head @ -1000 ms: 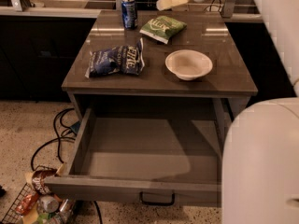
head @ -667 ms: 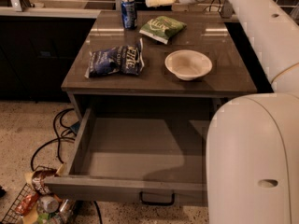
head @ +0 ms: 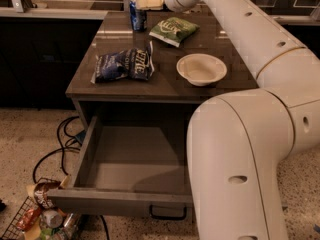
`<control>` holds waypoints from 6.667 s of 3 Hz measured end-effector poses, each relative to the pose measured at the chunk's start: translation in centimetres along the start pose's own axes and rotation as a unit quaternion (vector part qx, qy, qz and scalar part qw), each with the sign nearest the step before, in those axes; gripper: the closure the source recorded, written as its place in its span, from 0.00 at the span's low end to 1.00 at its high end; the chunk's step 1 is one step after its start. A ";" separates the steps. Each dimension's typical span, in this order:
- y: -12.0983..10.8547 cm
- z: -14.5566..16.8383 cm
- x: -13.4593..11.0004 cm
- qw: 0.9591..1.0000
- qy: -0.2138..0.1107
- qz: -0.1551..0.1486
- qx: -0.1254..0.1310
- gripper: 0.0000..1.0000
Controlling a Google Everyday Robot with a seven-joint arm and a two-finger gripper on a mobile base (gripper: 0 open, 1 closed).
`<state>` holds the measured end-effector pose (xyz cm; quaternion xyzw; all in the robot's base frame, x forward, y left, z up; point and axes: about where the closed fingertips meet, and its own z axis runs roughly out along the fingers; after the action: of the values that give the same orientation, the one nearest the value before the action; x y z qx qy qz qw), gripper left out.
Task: Place green jalapeno chip bag into top drawer
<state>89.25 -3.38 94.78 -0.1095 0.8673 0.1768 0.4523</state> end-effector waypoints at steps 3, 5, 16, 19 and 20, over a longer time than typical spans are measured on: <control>-0.5 5.4 2.8 0.998 0.051 -0.002 0.049 0.00; -2.7 8.9 6.4 0.987 0.105 -0.009 0.120 0.00; -15.7 -6.3 -0.1 0.951 0.041 0.023 0.305 1.00; -14.9 -19.3 -1.7 0.957 -0.053 0.008 0.284 1.00; -14.8 -21.1 0.5 0.968 -0.069 0.003 0.241 1.00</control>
Offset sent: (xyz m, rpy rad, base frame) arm 0.0310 0.0142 -0.0337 -0.0401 0.0830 -0.0417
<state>78.39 -25.45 102.39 0.0174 0.8513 -0.0289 0.5236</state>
